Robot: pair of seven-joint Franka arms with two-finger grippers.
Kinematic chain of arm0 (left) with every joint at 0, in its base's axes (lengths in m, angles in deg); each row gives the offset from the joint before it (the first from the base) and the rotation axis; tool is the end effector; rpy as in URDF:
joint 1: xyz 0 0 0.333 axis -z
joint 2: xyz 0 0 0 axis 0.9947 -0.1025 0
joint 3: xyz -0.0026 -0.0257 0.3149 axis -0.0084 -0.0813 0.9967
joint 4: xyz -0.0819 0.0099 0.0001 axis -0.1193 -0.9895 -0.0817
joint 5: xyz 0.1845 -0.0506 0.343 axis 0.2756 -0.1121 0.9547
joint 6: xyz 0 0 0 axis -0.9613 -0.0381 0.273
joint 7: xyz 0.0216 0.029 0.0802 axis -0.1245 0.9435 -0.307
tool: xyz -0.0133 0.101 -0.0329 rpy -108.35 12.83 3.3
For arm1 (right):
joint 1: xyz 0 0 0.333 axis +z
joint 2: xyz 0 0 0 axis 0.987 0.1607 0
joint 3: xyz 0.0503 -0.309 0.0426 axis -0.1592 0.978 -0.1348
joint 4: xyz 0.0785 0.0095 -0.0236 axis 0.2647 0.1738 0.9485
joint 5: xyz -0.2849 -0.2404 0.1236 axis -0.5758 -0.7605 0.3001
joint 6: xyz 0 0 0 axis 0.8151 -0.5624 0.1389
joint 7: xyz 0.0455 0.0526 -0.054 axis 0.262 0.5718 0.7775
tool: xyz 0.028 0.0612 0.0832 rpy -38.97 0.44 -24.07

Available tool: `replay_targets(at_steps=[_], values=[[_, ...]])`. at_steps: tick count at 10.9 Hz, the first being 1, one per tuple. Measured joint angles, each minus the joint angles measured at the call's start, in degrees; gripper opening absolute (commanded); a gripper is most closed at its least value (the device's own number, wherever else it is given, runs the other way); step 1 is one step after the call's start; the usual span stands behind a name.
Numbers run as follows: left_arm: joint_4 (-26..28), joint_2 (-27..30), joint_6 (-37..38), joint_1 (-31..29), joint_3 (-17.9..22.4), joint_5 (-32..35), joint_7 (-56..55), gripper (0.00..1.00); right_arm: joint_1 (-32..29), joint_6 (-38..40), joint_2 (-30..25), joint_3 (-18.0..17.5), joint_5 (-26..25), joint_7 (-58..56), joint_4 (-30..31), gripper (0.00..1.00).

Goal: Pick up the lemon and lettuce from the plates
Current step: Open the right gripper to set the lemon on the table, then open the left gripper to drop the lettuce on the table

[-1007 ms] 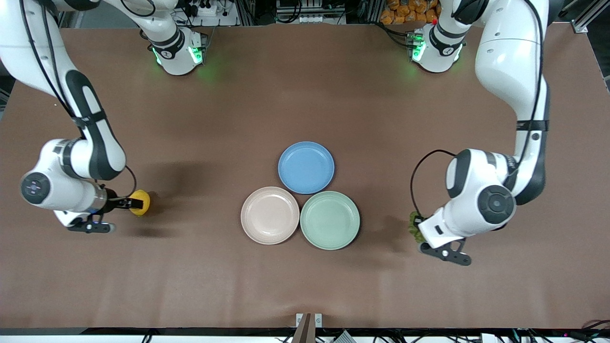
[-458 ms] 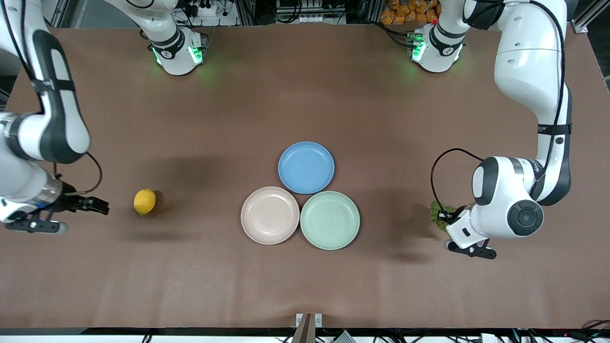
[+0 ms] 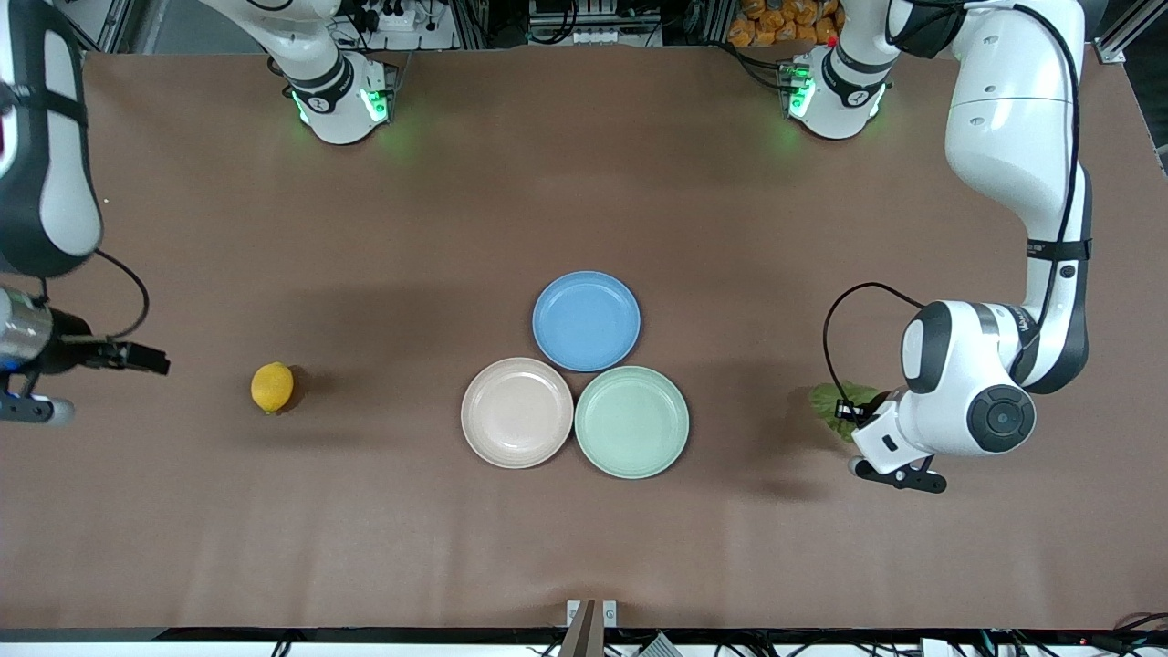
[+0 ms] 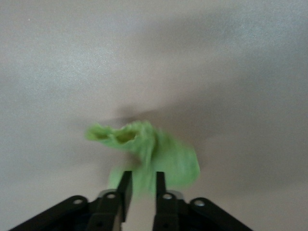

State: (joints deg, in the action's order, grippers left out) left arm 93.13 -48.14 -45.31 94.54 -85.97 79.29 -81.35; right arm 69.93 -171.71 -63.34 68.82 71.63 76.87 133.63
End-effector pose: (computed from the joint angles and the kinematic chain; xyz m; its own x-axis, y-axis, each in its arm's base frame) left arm 0.7109 -0.1042 0.2645 0.9618 -0.2095 -0.1764 -0.2076 -0.9778 0.0294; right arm 0.6468 -0.0849 0.4637 0.9920 -0.1058 -0.0693 -0.1031 -0.9938 0.0411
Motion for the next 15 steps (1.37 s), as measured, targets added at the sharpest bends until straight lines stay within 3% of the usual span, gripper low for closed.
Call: replay_targets(at_steps=[4, 9, 13, 15], values=[[-0.17, 0.11, 0.00, -1.56, -0.02, -0.14, -0.07, 1.00, -0.53, 2.35, -5.66, -0.31, 1.05, -2.97, 5.35, 1.00], [-1.19, 1.50, 0.00, -1.80, -0.21, -1.04, -7.80, 1.00, 6.59, 2.83, -7.69, -1.37, 1.51, -3.08, 7.78, 1.00], [-1.40, 4.60, 0.02, -1.09, -0.55, -1.04, -13.49, 1.00, 6.80, -4.68, -12.83, -1.32, 1.51, -3.13, 18.28, 1.00], [-1.40, 5.88, 0.65, 0.37, -0.74, 0.12, -17.27, 1.00, 6.82, -5.34, -14.78, -1.25, 1.51, -3.13, 20.14, 1.00]])
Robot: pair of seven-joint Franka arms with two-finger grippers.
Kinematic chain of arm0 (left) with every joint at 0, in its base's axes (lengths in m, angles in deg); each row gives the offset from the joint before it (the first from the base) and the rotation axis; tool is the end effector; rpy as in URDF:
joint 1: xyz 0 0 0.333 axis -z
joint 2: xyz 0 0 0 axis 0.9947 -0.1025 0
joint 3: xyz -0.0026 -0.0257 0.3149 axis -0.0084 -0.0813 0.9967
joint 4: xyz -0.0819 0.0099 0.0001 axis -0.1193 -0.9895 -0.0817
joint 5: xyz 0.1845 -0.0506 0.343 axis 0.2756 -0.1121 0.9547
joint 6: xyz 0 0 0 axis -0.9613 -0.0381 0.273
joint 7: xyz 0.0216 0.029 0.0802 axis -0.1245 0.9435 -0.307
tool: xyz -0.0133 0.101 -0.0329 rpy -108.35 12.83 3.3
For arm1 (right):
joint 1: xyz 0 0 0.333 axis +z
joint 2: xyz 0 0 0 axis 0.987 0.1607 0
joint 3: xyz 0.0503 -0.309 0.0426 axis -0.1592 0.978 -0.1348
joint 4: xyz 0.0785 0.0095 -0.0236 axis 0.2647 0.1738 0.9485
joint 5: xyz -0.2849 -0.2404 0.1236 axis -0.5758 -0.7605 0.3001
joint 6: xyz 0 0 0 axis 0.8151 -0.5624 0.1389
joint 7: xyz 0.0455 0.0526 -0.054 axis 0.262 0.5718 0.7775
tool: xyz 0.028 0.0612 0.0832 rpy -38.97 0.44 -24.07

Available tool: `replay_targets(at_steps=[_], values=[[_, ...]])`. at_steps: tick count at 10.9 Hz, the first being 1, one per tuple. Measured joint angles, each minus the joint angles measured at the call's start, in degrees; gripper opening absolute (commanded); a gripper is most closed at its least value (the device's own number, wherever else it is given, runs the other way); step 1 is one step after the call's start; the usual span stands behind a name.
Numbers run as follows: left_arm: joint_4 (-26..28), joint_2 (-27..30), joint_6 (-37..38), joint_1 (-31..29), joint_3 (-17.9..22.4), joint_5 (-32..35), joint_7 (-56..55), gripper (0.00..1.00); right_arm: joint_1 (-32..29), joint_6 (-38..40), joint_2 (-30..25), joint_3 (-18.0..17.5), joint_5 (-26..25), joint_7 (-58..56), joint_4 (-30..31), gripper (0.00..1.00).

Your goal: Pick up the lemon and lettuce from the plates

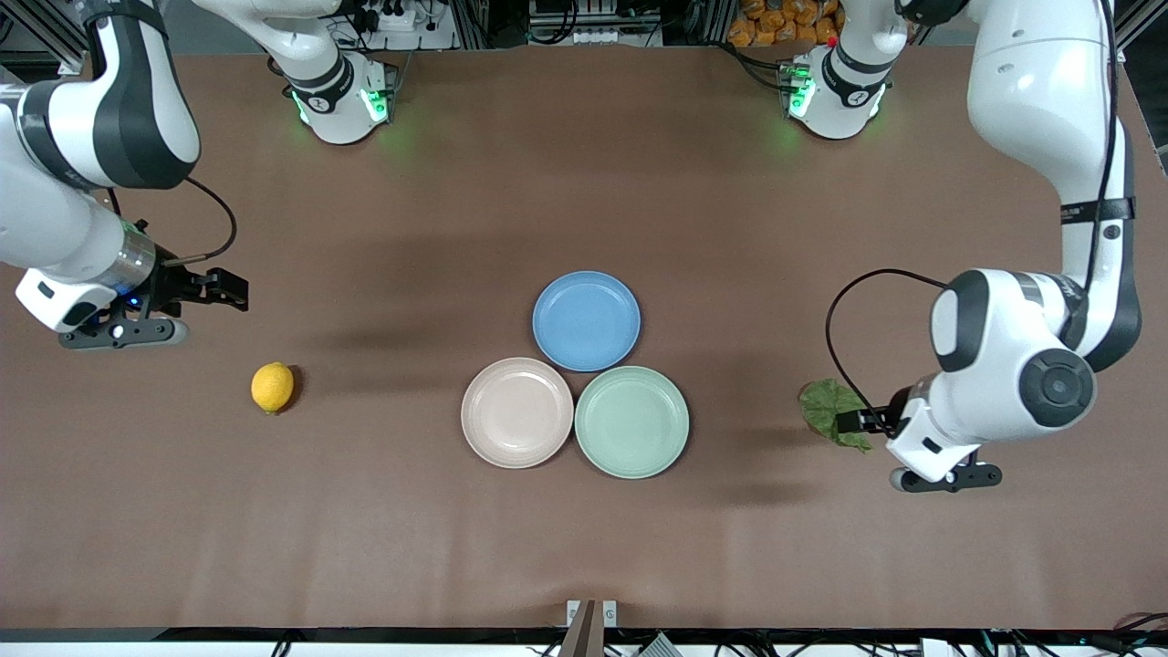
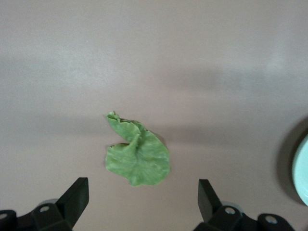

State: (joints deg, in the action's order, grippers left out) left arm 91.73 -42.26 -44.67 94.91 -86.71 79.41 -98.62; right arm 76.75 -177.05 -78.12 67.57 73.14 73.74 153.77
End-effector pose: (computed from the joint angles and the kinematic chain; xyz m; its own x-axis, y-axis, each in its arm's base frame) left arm 0.7155 -0.1173 0.3487 0.9953 0.0689 -0.0680 0.0699 -0.9975 0.0120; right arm 0.5724 0.0120 0.4639 0.9934 0.0898 -0.0720 0.0920 -0.9954 0.0283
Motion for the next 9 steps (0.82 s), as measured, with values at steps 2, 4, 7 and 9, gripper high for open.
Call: replay_targets(at_steps=[2, 4, 7, 9], values=[[-0.03, 1.70, 0.90, 2.93, -0.05, 4.05, -3.82, 1.00, 0.20, 0.07, -0.82, -0.04, 0.00, -0.04, 0.93, 1.00], [-0.04, 4.04, 1.93, 3.62, 0.22, 5.25, -4.43, 1.00, 0.80, 0.01, -1.07, -0.07, 0.00, -0.04, 1.88, 1.00], [-0.08, 7.86, 3.58, 1.08, 0.98, 6.29, -3.68, 1.00, 0.52, 0.97, -1.45, 0.49, 0.01, -0.03, 1.28, 1.00], [-0.07, 10.48, 5.43, -0.58, 1.02, 6.64, -2.94, 1.00, 0.50, 1.82, -1.70, 0.66, 0.01, -0.03, -1.50, 1.00]])
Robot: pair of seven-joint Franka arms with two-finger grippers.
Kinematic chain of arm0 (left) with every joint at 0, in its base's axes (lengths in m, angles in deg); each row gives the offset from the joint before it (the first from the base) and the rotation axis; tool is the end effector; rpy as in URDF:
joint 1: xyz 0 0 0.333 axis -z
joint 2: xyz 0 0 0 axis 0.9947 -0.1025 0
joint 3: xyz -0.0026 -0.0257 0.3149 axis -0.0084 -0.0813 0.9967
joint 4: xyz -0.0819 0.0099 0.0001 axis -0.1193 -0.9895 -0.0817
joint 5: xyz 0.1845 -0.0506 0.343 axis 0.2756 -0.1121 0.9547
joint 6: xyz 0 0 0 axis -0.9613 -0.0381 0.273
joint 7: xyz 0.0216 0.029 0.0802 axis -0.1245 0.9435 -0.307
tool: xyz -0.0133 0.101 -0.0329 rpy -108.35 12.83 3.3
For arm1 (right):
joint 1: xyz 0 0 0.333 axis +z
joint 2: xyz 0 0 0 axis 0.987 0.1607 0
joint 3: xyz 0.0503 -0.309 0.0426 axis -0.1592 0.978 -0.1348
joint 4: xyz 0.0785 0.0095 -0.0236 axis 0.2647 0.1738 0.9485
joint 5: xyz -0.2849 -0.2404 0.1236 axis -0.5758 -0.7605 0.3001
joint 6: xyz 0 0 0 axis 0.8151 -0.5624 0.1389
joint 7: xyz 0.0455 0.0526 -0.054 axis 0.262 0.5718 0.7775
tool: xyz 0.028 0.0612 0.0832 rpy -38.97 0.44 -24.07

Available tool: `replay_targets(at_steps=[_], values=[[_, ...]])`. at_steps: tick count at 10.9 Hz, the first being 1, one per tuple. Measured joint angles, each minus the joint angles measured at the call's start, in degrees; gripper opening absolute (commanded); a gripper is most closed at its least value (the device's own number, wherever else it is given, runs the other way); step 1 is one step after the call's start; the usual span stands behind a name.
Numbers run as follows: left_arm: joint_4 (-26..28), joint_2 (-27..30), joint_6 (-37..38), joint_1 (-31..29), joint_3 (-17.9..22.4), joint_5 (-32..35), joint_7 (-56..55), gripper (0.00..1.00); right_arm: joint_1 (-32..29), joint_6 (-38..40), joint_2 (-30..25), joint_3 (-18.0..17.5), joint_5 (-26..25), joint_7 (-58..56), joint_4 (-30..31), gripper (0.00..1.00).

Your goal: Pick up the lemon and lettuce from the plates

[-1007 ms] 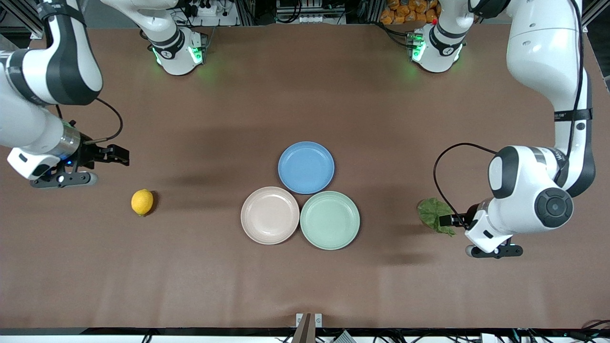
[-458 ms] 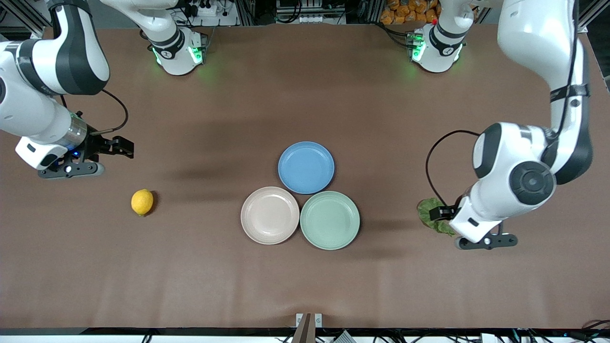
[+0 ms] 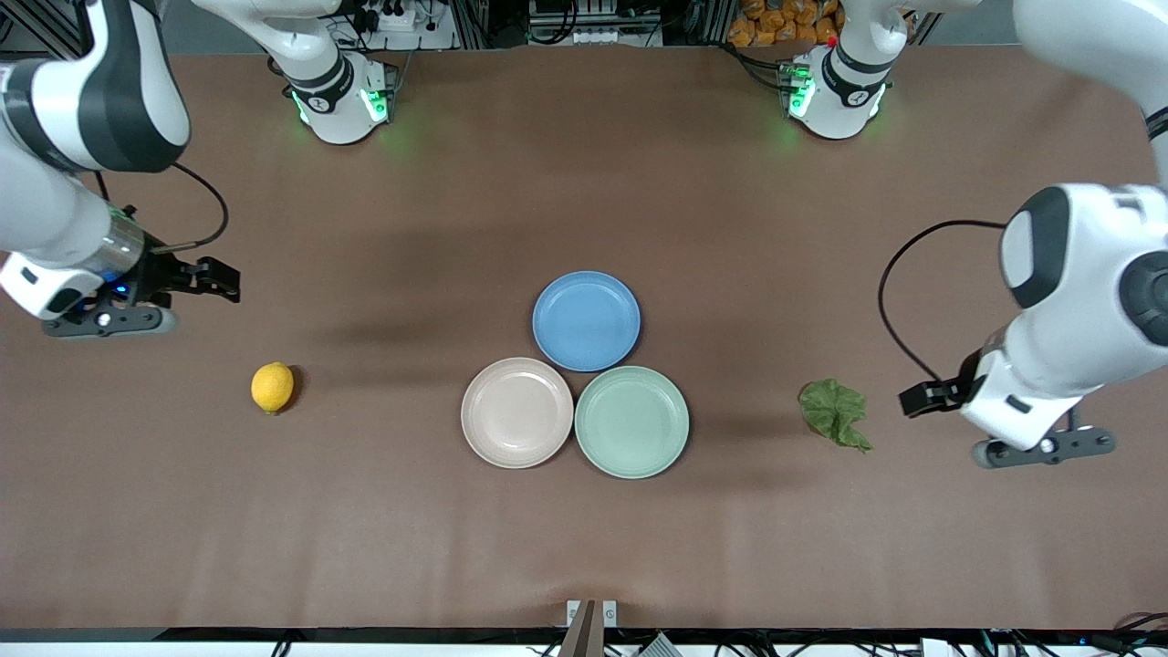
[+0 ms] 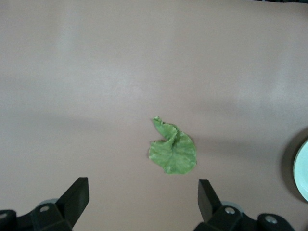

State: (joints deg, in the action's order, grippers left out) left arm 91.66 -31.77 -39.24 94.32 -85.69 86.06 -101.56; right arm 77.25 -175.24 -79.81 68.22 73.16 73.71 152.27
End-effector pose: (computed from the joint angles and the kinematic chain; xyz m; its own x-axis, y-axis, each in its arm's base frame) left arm 0.6952 -0.0869 0.4725 0.9923 0.1146 0.0460 0.1179 -0.9900 -0.0774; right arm 0.5690 0.0108 0.4904 0.9951 0.0862 -0.0484 0.0879 -0.9956 0.0333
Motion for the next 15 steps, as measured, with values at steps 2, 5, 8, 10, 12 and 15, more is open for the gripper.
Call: replay_targets(at_steps=[2, 5, 8, 10, 12, 15], values=[[-0.01, 1.57, 0.94, 0.08, -0.04, -0.02, -0.07, 1.00, -0.22, 4.48, -0.30, 0.22, 0.00, -0.01, -5.10, 1.00], [-0.03, 3.95, 3.19, -0.63, 0.09, -0.02, -0.29, 1.00, -2.38, 11.61, -0.85, 0.33, 0.04, -0.01, -14.41, 1.00], [-0.02, 6.09, 4.67, -2.98, 0.12, -0.02, -0.29, 1.00, -4.96, 13.21, -1.05, 0.40, 5.64, 0.02, -18.75, 1.00], [-0.01, 6.71, 5.09, -4.89, 0.24, -0.02, 0.09, 1.00, -6.09, 12.50, -1.05, 0.47, 6.72, 0.02, -19.15, 1.00], [-0.02, 7.51, 5.17, -7.11, 0.23, -0.02, 0.87, 1.00, -6.00, 11.50, -1.05, 0.24, 6.72, 1.87, -19.41, 1.00], [-0.06, 9.29, 8.37, -7.21, -0.31, -0.10, 0.99, 1.00, -5.75, 11.35, -1.03, -0.02, 6.21, 2.66, -19.45, 1.00]])
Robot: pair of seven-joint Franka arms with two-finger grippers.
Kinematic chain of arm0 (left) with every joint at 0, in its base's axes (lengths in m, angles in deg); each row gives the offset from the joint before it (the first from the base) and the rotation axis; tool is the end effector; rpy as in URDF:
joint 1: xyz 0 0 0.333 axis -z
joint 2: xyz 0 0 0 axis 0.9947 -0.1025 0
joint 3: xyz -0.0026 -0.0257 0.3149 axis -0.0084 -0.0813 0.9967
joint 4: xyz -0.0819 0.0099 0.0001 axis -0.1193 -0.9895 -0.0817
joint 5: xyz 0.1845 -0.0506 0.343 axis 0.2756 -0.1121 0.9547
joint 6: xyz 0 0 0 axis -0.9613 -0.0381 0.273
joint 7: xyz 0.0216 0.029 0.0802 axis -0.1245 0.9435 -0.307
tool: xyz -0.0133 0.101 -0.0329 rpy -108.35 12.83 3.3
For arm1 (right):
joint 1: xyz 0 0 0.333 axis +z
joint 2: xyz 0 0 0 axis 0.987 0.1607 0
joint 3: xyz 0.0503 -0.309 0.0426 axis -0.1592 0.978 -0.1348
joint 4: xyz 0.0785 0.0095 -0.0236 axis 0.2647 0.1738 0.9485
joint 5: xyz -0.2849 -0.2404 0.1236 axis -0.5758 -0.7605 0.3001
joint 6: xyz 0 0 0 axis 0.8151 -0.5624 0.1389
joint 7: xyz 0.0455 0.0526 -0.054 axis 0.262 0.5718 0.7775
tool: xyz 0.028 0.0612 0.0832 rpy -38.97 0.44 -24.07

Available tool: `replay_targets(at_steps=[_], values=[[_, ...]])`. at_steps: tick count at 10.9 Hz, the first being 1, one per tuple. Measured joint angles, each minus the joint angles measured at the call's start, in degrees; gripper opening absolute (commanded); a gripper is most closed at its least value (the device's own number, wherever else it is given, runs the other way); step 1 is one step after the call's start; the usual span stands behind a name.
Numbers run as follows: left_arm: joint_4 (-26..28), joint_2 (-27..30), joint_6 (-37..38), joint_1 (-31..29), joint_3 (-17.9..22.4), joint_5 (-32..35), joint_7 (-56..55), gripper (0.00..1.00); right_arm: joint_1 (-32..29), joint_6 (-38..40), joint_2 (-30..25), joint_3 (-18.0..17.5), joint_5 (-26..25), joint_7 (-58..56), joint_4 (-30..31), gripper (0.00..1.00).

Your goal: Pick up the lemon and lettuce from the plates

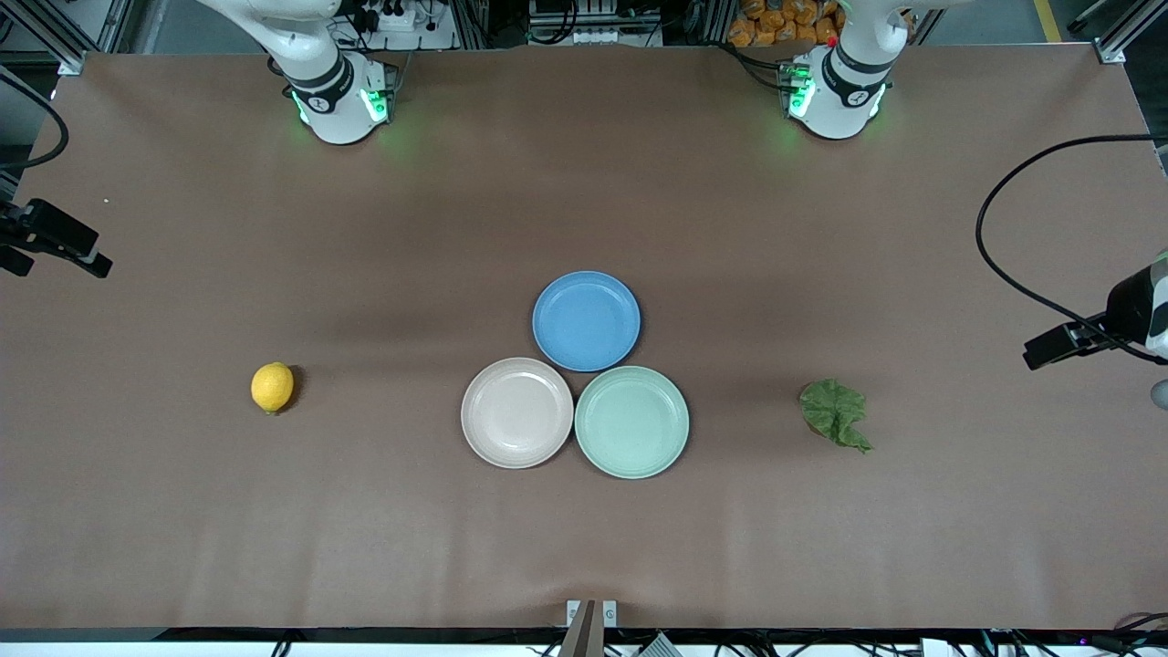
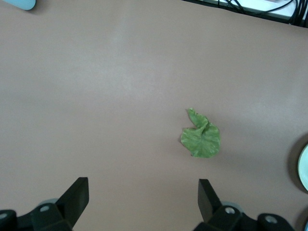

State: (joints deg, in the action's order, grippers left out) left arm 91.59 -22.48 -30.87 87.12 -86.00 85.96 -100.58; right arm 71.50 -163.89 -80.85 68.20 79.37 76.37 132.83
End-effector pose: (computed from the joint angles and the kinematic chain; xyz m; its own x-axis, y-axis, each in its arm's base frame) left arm 0.6550 0.0005 0.5696 0.9716 0.2289 0.0592 0.2325 -0.9705 -0.0636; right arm 0.5695 -0.0364 0.6461 0.9907 -0.0765 0.1125 -0.0690 -0.9952 -0.0686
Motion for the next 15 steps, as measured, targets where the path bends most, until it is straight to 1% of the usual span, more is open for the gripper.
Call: replay_targets(at_steps=[2, 5, 10, 12, 15], values=[[-0.21, 1.25, 2.31, 0.04, -0.18, -0.28, 0.00, 1.00, 0.36, 0.47, 0.22, -0.31, -0.76, 0.00, 0.03, 1.00], [-0.87, 3.24, 7.68, 0.05, -0.30, -2.56, 0.46, 1.00, 2.41, 1.36, 0.61, -0.47, -2.14, 0.05, 0.13, 1.00], [-1.93, 4.26, 14.44, 0.49, -0.66, -2.73, 9.10, 1.00, 4.37, 2.10, 0.93, -0.58, -2.53, 0.02, 0.16, 1.00], [-1.95, 4.51, 15.21, 0.30, -0.61, -2.73, 12.71, 1.00, 4.95, 1.99, 0.93, -0.58, -2.55, 0.02, 0.16, 1.00], [-1.95, 4.65, 15.49, 0.16, -0.58, -3.38, 13.73, 1.00, 4.94, 1.99, 0.93, -0.40, -2.58, 0.02, 0.16, 1.00]])
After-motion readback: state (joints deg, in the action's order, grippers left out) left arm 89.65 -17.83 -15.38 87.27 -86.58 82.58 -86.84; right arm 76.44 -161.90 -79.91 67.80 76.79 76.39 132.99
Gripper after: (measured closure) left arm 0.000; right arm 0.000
